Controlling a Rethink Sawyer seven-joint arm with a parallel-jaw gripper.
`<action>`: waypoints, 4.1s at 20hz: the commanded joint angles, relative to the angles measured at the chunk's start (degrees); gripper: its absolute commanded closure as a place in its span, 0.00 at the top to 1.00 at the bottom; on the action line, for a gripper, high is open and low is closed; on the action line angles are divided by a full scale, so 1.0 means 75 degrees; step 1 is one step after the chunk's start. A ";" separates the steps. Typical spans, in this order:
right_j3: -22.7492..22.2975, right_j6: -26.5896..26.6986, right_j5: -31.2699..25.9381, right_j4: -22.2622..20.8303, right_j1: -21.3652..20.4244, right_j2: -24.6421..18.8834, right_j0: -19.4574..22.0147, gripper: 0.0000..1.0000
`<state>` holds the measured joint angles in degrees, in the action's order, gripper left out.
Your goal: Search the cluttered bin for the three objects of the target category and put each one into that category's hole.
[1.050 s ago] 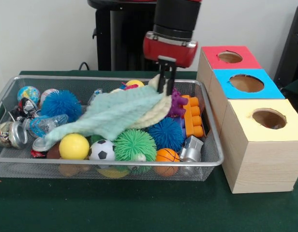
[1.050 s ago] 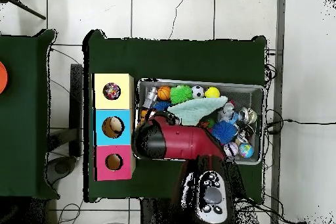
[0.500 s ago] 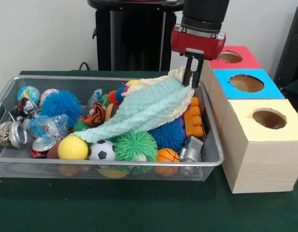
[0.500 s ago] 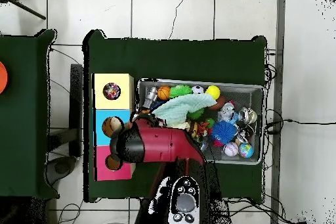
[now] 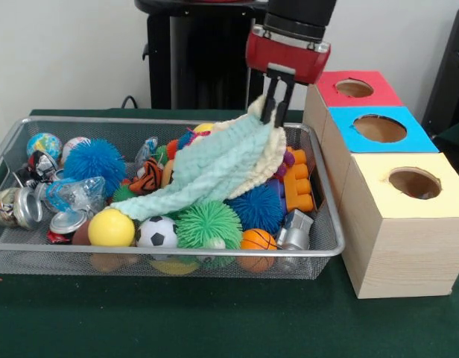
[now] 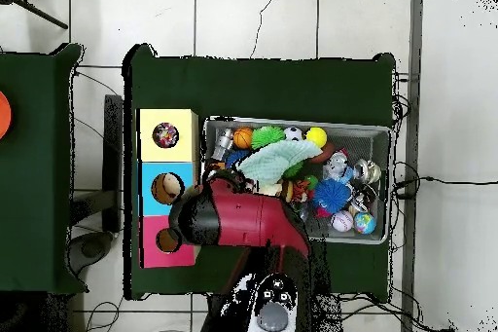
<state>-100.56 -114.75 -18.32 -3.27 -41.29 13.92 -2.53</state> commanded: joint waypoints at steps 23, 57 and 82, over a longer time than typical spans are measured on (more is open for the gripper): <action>0.1798 0.0105 0.0371 -0.2170 0.0875 0.0264 0.1666 0.00; 0.1878 -0.0274 0.0762 -0.3008 0.1388 -0.0233 0.2795 0.00; 0.1114 -0.0885 0.1458 -0.2225 0.2299 -0.0213 0.2757 1.00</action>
<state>-89.20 -114.75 -8.80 -21.56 -26.46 19.65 17.29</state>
